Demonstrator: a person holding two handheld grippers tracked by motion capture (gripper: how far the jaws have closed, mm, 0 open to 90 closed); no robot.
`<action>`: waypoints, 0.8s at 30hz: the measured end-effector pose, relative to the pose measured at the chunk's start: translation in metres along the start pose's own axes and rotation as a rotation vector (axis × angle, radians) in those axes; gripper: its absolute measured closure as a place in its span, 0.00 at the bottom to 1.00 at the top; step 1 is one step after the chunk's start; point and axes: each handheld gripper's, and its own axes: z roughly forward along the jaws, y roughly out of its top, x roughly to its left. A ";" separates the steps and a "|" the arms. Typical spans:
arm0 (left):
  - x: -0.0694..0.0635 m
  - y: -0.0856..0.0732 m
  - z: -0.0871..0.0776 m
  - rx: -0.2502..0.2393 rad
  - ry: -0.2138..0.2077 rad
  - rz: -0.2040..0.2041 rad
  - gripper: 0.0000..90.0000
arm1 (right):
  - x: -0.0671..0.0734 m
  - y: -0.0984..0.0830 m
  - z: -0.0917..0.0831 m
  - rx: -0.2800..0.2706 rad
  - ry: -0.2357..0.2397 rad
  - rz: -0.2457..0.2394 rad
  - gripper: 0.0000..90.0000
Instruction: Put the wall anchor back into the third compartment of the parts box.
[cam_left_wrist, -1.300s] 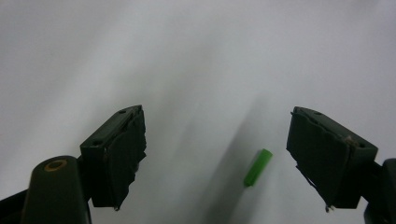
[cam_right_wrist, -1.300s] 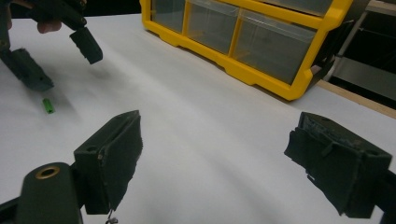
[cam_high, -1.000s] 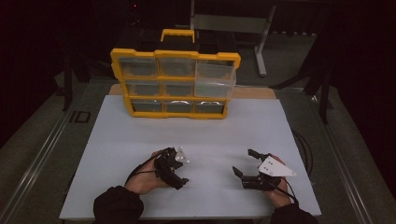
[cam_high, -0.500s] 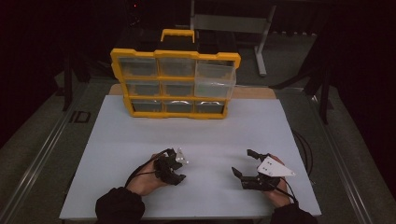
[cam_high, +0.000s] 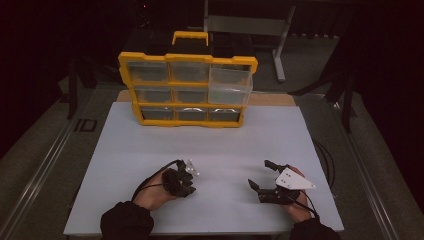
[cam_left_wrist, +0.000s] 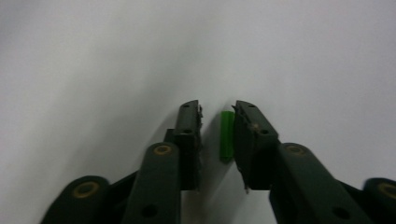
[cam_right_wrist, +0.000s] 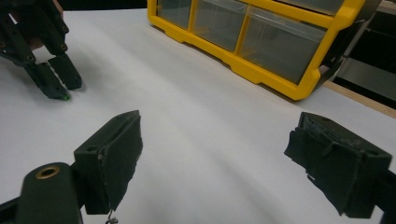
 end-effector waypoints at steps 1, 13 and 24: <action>-0.001 0.001 0.000 0.002 0.003 -0.006 0.84 | 0.000 0.000 0.000 0.000 0.000 0.000 0.17; -0.003 0.001 0.001 0.003 -0.002 -0.031 0.94 | 0.000 0.000 0.000 -0.001 -0.003 -0.002 0.17; 0.004 -0.002 -0.001 -0.017 -0.059 -0.034 0.94 | -0.002 0.000 -0.002 -0.009 -0.005 0.003 0.17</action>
